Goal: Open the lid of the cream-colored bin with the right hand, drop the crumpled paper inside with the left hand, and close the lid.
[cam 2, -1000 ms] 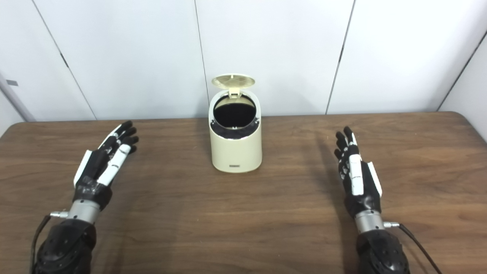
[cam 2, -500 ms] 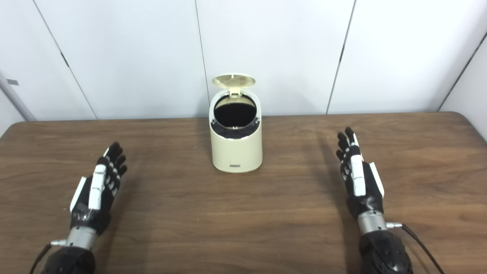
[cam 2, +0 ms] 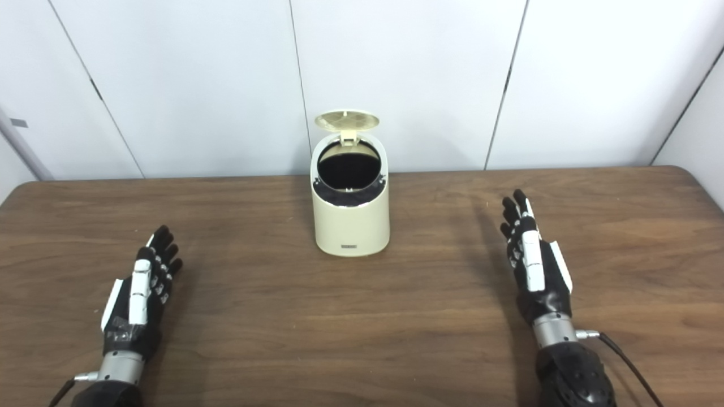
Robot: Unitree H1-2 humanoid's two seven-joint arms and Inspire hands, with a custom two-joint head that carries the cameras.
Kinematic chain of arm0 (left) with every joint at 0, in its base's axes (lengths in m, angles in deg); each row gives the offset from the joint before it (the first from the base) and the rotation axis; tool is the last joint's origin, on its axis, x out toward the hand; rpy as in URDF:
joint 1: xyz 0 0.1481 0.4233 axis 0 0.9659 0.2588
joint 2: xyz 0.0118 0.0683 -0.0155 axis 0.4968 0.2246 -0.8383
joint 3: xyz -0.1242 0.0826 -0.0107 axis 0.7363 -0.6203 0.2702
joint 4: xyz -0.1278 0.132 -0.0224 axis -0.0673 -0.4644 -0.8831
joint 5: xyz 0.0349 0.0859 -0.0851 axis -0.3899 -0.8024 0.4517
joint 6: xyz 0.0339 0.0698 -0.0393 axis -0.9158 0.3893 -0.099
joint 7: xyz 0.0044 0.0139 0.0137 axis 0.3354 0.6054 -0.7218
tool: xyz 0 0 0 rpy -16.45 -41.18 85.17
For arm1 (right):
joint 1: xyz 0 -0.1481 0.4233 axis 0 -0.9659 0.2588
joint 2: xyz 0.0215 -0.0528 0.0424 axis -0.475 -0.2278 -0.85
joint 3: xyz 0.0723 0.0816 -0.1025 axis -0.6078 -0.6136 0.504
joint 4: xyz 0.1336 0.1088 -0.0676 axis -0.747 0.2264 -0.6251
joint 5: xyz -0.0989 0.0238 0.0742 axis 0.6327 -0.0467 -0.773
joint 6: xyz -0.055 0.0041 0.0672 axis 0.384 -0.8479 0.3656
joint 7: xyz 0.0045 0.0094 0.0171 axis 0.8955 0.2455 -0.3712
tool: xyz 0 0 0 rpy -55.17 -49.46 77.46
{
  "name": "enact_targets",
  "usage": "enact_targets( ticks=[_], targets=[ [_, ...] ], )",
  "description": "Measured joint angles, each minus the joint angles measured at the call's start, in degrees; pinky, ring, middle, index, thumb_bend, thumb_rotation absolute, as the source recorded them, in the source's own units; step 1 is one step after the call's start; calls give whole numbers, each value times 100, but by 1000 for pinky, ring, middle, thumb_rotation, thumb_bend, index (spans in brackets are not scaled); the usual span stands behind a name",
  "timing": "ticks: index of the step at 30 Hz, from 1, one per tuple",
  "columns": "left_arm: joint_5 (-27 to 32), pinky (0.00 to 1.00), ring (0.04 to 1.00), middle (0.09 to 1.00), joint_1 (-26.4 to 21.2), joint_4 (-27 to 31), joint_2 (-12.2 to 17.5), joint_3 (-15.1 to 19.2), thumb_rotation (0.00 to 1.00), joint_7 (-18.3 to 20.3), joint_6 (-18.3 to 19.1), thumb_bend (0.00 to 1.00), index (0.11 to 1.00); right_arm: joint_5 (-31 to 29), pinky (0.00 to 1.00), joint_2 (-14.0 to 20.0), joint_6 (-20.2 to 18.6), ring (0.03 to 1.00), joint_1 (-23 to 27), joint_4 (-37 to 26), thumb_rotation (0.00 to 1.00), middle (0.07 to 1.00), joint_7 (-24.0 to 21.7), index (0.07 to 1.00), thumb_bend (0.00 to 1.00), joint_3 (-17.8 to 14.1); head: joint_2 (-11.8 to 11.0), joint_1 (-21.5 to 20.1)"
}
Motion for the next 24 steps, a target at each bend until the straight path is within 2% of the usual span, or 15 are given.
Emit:
enact_targets(
  ticks=[5,15,20,24],
  targets=[
    [0,1000,1000,1000,1,0,2,-6,990,-12,1,488,1000,-1,1000,0,0,1000,-43,-67,1000,975,0,1000,582,-12,-9,-18],
    [-4,1000,1000,1000,5,2,25,-33,999,-13,45,471,1000,57,1000,-10,-38,995,-161,-280,1000,972,18,998,568,-20,-175,-105],
    [-15,1000,1000,1000,9,2,32,-49,994,-19,44,478,1000,372,1000,22,-62,985,-134,-296,1000,980,27,988,574,105,-308,-141],
    [-16,1000,1000,1000,16,5,33,-60,998,-28,45,463,1000,637,1000,109,-305,969,22,-382,999,967,63,965,574,170,-422,-158]
  ],
)
